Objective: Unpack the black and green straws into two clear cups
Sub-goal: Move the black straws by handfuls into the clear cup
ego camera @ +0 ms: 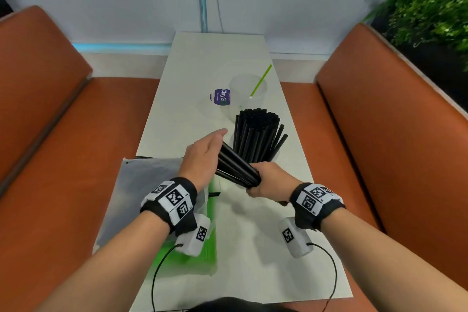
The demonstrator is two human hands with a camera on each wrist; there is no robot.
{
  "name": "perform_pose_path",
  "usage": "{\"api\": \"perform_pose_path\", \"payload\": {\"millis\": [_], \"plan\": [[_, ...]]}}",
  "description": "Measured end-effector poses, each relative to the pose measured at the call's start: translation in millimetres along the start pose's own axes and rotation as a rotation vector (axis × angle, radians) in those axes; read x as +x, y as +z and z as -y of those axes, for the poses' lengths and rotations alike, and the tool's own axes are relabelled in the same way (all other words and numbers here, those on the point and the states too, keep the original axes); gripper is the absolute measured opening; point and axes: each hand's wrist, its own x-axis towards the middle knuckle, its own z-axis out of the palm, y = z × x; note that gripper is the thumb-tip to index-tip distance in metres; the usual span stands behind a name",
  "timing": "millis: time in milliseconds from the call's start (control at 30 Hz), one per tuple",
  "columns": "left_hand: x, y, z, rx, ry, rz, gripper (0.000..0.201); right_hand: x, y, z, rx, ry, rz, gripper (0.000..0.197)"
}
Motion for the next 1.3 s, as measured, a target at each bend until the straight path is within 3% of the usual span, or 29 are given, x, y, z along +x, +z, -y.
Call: {"api": "perform_pose_path", "payload": {"millis": [100,267,400,467,533,600,667,800,967,1167,1300], "plan": [[3.0,-5.3,-3.1,-0.005,0.027,-0.08,0.039,1.0,-5.4,3.0,0.071,0.031,-0.015,0.018],[-0.6,7.6,-11.4,0.0,0.115,0.078,0.055,6.6,-7.3,15.6,0.17,0.017,0.001,0.016],[8.4,0.9,-11.5,-0.273,0.015,-0.074,0.056,6.2,-15.7,21.9,0.596,0.033,-0.117,0.017],[6.2,5.4,-7.7,-0.177,-0.054,0.018,0.051,7.4,-23.8,29.4,0.898,-0.003,-0.182,0.018],[-2.1,16.5,-2.4,-0.168,-0.088,0.174,0.06,9.1,-32.4,40.6,1.116,-0.048,-0.237,0.013],[-9.8,26.1,-1.3,-0.192,-0.063,0.287,0.067,11.8,-39.2,51.0,1.289,-0.066,-0.279,0.012],[-13.1,34.4,-2.2,-0.113,-0.004,0.312,0.068,15.2,-42.0,60.5,1.41,-0.078,-0.297,0.013],[-12.0,44.2,-4.7,-0.024,-0.036,0.147,0.052,19.3,-37.4,75.9,1.48,-0.069,-0.318,0.021],[-14.0,38.3,6.7,0.157,-0.067,0.118,0.021,19.5,-41.1,77.5,1.56,-0.022,-0.35,0.026],[-14.5,22.4,17.2,0.313,-0.126,0.213,0.02,17.6,-71.0,68.1,1.703,-0.016,-0.499,0.011],[-14.5,12.3,11.3,0.128,-0.088,0.195,0.031,18.7,-73.7,73.7,1.711,-0.036,-0.549,0.009]]}}
